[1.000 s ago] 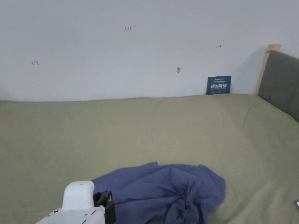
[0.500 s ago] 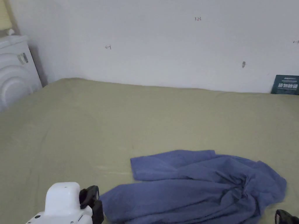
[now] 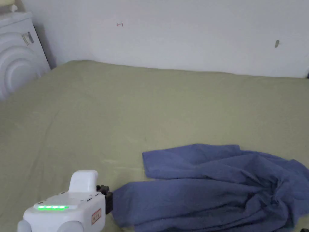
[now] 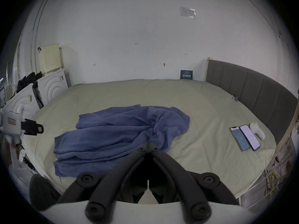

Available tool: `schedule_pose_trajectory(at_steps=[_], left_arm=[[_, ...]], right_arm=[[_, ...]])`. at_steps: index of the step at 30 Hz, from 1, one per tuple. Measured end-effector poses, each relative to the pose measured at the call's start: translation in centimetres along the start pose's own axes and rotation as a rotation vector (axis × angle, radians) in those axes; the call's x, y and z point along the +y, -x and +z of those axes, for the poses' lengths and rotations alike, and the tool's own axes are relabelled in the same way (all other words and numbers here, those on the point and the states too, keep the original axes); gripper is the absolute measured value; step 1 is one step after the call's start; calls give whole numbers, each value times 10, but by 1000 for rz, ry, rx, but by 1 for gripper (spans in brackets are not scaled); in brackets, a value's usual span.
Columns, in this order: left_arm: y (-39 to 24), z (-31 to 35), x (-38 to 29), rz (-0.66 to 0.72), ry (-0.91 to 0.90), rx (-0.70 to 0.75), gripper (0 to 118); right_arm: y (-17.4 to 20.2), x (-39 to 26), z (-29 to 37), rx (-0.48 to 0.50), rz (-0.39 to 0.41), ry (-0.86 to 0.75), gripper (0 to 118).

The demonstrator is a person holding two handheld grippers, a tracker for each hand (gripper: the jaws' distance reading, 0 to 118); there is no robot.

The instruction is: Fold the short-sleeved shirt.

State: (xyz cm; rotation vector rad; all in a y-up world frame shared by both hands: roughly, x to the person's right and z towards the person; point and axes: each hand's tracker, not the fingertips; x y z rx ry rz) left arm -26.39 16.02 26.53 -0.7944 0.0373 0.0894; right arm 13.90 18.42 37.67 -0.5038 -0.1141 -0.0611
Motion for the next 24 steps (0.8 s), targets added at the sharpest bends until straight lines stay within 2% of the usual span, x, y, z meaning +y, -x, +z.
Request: schedule_pose_trajectory(at_steps=[3, 4, 5, 7, 8, 9, 10, 12, 15, 16, 17, 19, 20, 24], left_arm=[[2, -44, 6, -62, 83, 35, 1], [4, -55, 7, -71, 116, 6, 4], [7, -66, 8, -72, 135, -1, 16], [11, -82, 6, -64, 163, 23, 91], [14, -94, 4, -76, 208, 35, 113], [13, -99, 1, -81, 214, 69, 114], [13, -105, -2, -100, 236, 96, 114], [14, -117, -9, -102, 282, 58, 113], [13, -112, -4, -94, 261, 64, 109], [12, -109, -3, -107, 255, 66, 99], [10, -106, -3, -124, 242, 53, 80], [3, -96, 0, -139, 217, 19, 23], [-1, -95, 1, -159, 227, -10, 5], [-16, -99, -5, -214, 218, 3, 5]], right_arm=[[-1, -6, -16, -6, 3, 38, 0], [-3, -8, -19, -7, 5, 51, 0], [-4, -10, -23, -10, 6, 65, 0], [-7, -14, -29, -19, 7, 83, 0], [-9, -17, -32, -25, 5, 94, 0], [-11, -18, -35, -28, 0, 103, 0], [-12, -19, -38, -32, -5, 114, 0], [-15, -21, -41, -39, -9, 122, 0], [-21, -21, -45, -50, -18, 137, 0], [-24, -21, -45, -51, -20, 140, 0], [-26, -21, -45, -56, -20, 144, 0], [-32, -20, -46, -66, -19, 149, 0], [-37, -18, -47, -74, -25, 152, 0], [-61, -6, -59, -92, -71, 162, 0]])
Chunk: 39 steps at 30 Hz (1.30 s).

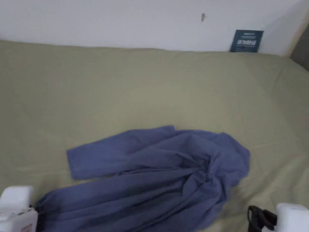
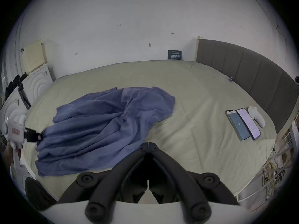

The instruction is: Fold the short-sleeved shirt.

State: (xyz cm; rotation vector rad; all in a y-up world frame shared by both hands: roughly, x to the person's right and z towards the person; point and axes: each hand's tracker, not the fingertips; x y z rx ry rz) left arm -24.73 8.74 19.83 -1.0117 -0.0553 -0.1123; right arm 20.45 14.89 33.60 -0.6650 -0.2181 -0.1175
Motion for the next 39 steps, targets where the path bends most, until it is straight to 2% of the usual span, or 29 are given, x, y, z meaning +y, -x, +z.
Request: schedule_pose_trajectory(at_steps=[5, 9, 14, 15, 16, 17, 18, 19, 20, 21, 24, 25, 26, 27, 29, 30, 34, 39], left_arm=[[8, -2, -4, 37, -16, -31, 5], [10, 3, -3, 65, -12, -57, 5], [14, 6, -1, 94, -10, -73, 5], [14, 6, -1, 97, -11, -73, 5], [14, 6, -1, 98, -12, -72, 5], [14, 6, -1, 104, -11, -73, 5], [14, 6, -1, 107, -10, -72, 5], [14, 5, -1, 110, -9, -72, 5], [15, 5, -1, 114, -8, -73, 5], [15, 5, -1, 118, -5, -74, 5], [18, 4, 1, 125, 2, -82, 5], [18, 4, 1, 123, 4, -82, 5], [18, 4, 1, 117, 7, -81, 5], [18, 4, 2, 113, 9, -80, 5], [20, 3, 4, 114, 17, -84, 5], [25, 1, 5, 117, 22, -89, 5], [34, 18, 14, 136, 26, -107, 5], [51, 86, 43, 138, -136, -104, 5]], right_arm=[[-34, 51, -46, -37, 38, -3, 0], [-62, 104, -105, -18, 0, 39, 0], [-77, 148, -181, -1, 107, 131, 0], [-76, 152, -191, 7, 105, 142, 0], [-76, 155, -204, 38, 111, 187, 8], [-76, 155, -216, 46, 110, 248, 35], [-75, 155, -228, 41, 98, 301, 88], [-73, 152, -238, 52, 106, 361, 110], [-70, 145, -242, 61, 132, 376, 111], [-68, 141, -245, 60, 165, 369, 104], [-56, 127, -256, -21, 268, 412, 99], [-57, 125, -258, -3, 251, 406, 95], [-58, 128, -256, 5, 202, 418, 88], [-60, 135, -253, 27, 160, 443, 68], [-58, 144, -239, 73, 198, 427, 6], [-55, 148, -230, 70, 223, 407, 6], [-54, 171, -183, 72, 209, 302, 6], [-65, 212, -94, 67, 191, 113, 6]])
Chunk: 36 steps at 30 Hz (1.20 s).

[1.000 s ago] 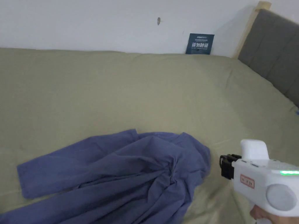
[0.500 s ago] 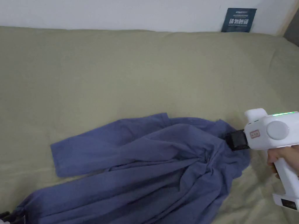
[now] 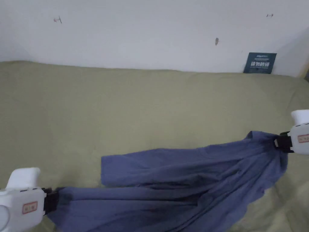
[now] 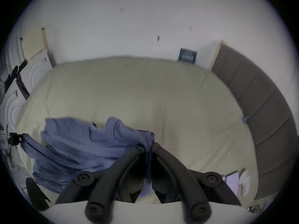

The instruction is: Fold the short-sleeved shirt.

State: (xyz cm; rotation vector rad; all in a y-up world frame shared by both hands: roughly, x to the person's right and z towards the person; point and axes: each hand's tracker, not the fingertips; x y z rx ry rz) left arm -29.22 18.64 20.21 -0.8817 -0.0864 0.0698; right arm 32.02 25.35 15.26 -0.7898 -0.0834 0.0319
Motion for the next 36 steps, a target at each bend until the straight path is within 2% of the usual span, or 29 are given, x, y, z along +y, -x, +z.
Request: schedule_pose_trajectory(at_steps=[2, 6, 9, 14, 17, 23, 29, 33, 36], left_arm=[[3, 28, 24, -5, -71, 25, 5], [0, 88, 74, -38, -210, 83, 5], [-4, 129, 111, -1, -302, 76, 5], [-19, 162, 166, -9, -345, 81, 5], [-33, 172, 197, -18, -366, 87, 5], [-60, 164, 255, -38, -399, 153, 5], [-75, 140, 302, -39, -437, 205, 5], [-82, 116, 329, -45, -458, 234, 5], [-86, 93, 344, -58, -457, 262, 5]], right_arm=[[-10, 14, 40, 11, -11, -56, 6], [-25, 33, 104, -38, -2, -184, 6], [-38, 48, 146, -47, -31, -255, 6], [-51, 72, 198, -76, -90, -328, 6], [-51, 87, 212, -103, -92, -353, 6], [-55, 131, 204, -149, -106, -369, 6], [-61, 181, 179, -164, -153, -399, 6], [-56, 210, 152, -192, -117, -393, 6], [-55, 226, 128, -193, -125, -398, 6]])
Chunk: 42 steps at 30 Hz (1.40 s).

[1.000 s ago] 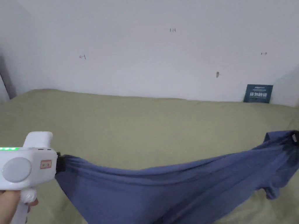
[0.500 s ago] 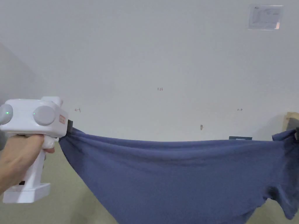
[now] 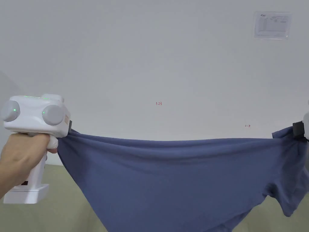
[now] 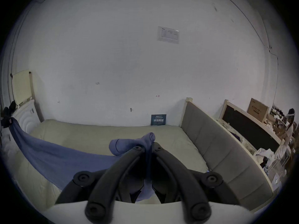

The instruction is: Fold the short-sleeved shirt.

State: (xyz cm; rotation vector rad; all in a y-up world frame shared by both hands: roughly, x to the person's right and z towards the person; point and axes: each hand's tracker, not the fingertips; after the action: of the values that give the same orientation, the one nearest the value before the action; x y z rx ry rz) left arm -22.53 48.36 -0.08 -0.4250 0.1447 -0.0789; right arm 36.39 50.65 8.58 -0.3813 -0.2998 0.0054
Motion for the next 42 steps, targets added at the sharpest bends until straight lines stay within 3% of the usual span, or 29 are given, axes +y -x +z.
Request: schedule_pose_trajectory(at_steps=[8, 12, 16, 21, 27, 30, 34, 42], left_arm=[[-17, -70, -25, -29, 22, 47, 5], [-21, -97, -69, -67, 87, 55, 5], [-18, -100, -137, -59, 174, 5, 5], [-6, -73, -231, -116, 253, -25, 5], [21, -16, -329, -140, 348, -90, 5], [40, 20, -363, -113, 384, -106, 5], [64, 73, -396, -65, 405, -123, 5], [77, 103, -449, -30, 455, -171, 5]], right_arm=[[23, -35, -82, -14, 7, 42, 6], [30, -88, -109, -7, 54, 128, 6], [16, -160, -116, 18, -1, 223, 6], [0, -263, -80, 54, -5, 361, 6], [-23, -355, 2, 70, -58, 411, 6], [-35, -384, 49, 82, -96, 415, 6], [-53, -418, 111, 87, -70, 424, 6], [-54, -464, 142, 87, -84, 483, 6]])
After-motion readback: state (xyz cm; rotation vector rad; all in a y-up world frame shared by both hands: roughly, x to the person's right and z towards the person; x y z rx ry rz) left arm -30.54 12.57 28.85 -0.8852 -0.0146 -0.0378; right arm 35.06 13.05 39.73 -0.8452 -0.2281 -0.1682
